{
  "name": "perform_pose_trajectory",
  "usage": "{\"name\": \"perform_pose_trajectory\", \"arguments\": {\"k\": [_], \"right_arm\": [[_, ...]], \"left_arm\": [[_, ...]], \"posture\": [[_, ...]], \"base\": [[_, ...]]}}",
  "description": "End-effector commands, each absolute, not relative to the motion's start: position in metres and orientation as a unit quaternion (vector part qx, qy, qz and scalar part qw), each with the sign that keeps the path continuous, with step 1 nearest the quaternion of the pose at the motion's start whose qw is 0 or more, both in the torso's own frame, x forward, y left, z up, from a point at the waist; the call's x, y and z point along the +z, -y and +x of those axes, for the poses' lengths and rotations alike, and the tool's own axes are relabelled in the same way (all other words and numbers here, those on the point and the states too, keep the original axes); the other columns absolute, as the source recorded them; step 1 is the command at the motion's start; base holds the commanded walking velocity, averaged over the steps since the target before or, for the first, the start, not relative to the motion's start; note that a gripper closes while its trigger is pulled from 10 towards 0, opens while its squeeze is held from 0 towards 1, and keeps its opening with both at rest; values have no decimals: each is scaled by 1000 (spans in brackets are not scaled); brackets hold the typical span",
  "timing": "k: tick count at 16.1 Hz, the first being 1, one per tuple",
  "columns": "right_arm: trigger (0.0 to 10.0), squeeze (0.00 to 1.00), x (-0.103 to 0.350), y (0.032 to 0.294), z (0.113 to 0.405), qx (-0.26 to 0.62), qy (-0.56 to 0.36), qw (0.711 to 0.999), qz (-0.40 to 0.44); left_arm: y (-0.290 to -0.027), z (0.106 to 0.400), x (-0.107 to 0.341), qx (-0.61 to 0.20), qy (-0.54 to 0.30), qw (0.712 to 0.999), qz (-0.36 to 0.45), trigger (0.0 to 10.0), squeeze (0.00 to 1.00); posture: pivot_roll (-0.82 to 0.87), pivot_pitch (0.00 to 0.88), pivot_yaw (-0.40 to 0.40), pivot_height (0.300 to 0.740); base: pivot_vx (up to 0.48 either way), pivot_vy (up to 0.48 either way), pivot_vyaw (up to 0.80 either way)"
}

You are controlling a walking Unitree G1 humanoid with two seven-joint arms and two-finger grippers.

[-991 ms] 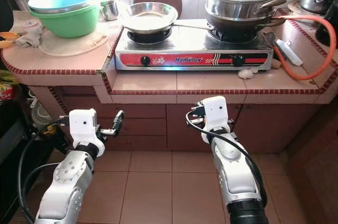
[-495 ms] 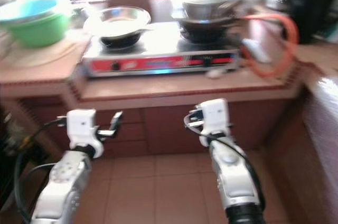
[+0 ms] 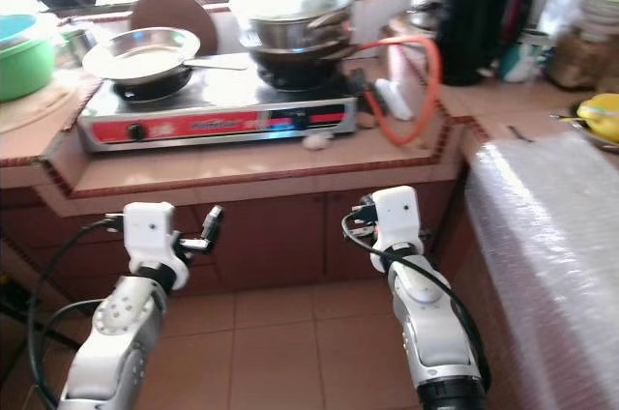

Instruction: Kitchen organization

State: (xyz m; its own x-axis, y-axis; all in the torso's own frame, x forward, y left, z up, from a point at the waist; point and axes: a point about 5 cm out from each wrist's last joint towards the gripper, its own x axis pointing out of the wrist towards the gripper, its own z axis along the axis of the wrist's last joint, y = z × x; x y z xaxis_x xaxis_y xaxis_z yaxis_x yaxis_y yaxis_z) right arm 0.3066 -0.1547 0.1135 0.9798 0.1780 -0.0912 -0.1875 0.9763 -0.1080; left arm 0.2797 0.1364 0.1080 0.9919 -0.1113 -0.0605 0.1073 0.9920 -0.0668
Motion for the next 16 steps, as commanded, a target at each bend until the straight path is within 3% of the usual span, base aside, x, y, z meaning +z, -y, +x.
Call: {"name": "perform_pose_trajectory", "arguments": {"k": [1,10,16], "right_arm": [[10000,0,119,157,308,88,-30,994,-58],[10000,0,120,157,308,83,-28,995,-48],[10000,0,122,158,308,80,-29,995,-44]], "left_arm": [[-136,280,106,-49,-38,997,-37,10000,0],[-147,285,111,-36,-33,998,-37,10000,0],[-160,290,118,-12,-16,999,-33,10000,0]], "posture": [[-184,28,86,740],[-185,30,95,740],[-184,35,95,740]], "base": [[0,0,0],[0,0,0],[0,0,-789]]}}
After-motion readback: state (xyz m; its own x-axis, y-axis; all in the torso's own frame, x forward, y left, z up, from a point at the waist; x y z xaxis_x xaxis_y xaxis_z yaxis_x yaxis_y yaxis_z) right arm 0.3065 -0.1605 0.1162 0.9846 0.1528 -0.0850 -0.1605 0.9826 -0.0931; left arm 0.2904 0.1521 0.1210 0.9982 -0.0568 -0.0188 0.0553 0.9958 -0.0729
